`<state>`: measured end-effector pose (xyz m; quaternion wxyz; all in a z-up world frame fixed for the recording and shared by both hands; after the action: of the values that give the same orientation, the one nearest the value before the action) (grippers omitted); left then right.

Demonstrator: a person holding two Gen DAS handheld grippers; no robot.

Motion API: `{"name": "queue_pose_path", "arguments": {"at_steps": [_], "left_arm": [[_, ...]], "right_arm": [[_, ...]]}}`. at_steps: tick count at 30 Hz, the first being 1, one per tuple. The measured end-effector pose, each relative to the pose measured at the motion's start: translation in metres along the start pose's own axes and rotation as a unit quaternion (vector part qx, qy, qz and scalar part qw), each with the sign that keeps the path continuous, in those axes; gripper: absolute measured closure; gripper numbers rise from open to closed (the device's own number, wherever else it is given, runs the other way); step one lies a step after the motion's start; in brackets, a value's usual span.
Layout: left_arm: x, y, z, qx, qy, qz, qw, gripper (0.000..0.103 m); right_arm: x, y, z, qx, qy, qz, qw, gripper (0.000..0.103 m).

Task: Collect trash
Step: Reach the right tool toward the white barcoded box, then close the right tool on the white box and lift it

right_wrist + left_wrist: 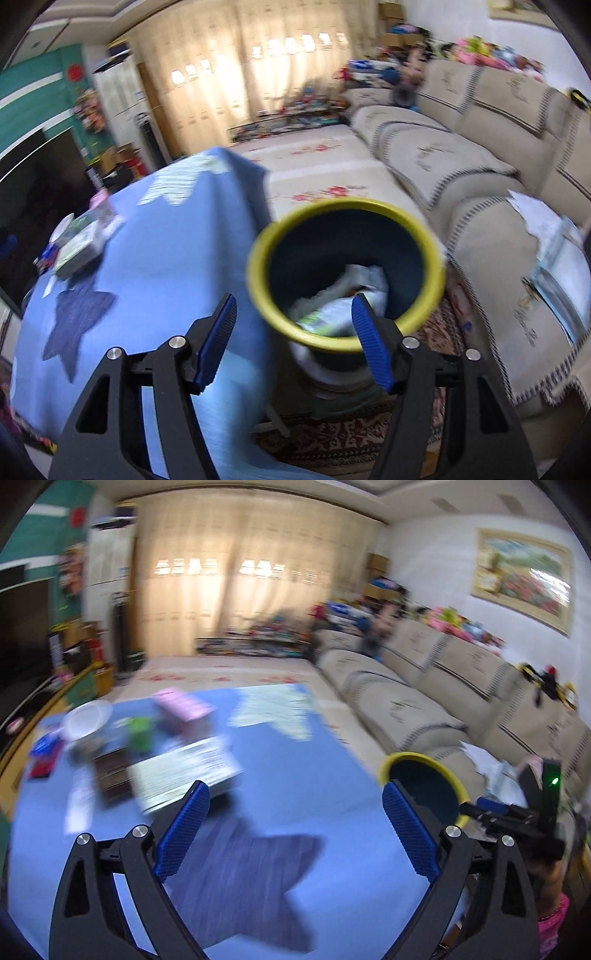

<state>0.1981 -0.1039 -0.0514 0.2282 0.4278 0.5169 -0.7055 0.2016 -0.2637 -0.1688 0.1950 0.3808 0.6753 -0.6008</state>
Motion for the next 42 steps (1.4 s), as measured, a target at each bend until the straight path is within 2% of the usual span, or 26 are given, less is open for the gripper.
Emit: {"name": "queue_pose_path", "arguments": {"at_steps": [6, 11, 14, 17, 21, 26, 31, 35, 38, 42], "left_arm": [[0.035, -0.055, -0.092, -0.082, -0.058, 0.026, 0.9946, 0.010], [0.056, -0.097, -0.163, -0.137, -0.099, 0.042, 0.9846, 0.010], [0.065, -0.112, -0.188, -0.158, -0.117, 0.045, 0.9794, 0.010], [0.073, -0.122, -0.206, -0.168, -0.129, 0.046, 0.9763, 0.010], [0.082, -0.133, -0.225, -0.179, -0.137, 0.050, 0.9730, 0.010], [0.091, -0.132, -0.239, -0.172, -0.156, 0.047, 0.9715, 0.010], [0.092, -0.124, -0.232, -0.164, -0.156, 0.038, 0.9734, 0.010], [0.090, -0.119, -0.229, -0.160, -0.156, 0.040, 0.9739, 0.010], [0.088, -0.118, -0.225, -0.156, -0.154, 0.041, 0.9747, 0.010], [0.088, -0.116, -0.225, -0.153, -0.152, 0.039, 0.9756, 0.010]], "right_arm": [[-0.017, 0.022, -0.115, -0.073, -0.071, -0.005, 0.995, 0.041], [-0.019, 0.045, -0.232, -0.134, -0.143, -0.011, 0.980, 0.041], [-0.013, 0.063, -0.292, -0.138, -0.188, -0.012, 0.972, 0.041], [-0.004, 0.080, -0.324, -0.135, -0.204, -0.026, 0.969, 0.041], [0.004, 0.092, -0.347, -0.125, -0.215, -0.033, 0.968, 0.041], [0.007, 0.104, -0.364, -0.088, -0.238, -0.019, 0.967, 0.041], [0.011, 0.116, -0.373, -0.065, -0.251, -0.017, 0.966, 0.041], [0.019, 0.121, -0.383, -0.031, -0.288, 0.000, 0.957, 0.041], [0.020, 0.126, -0.370, -0.012, -0.299, -0.002, 0.954, 0.041], [0.009, 0.122, -0.320, 0.004, -0.280, -0.012, 0.960, 0.041]]}}
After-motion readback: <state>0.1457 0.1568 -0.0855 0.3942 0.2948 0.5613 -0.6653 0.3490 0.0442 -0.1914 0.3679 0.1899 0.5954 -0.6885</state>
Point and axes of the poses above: each gripper's, at about its wrist camera, not at the fingertips, and y roughly the way its jaws point, z to its right, x to its underside, the point moved 5 cm from there along y, roughly the way its jaws point, and after that the axes turned 4 degrees about y, right-handed, at the moved point
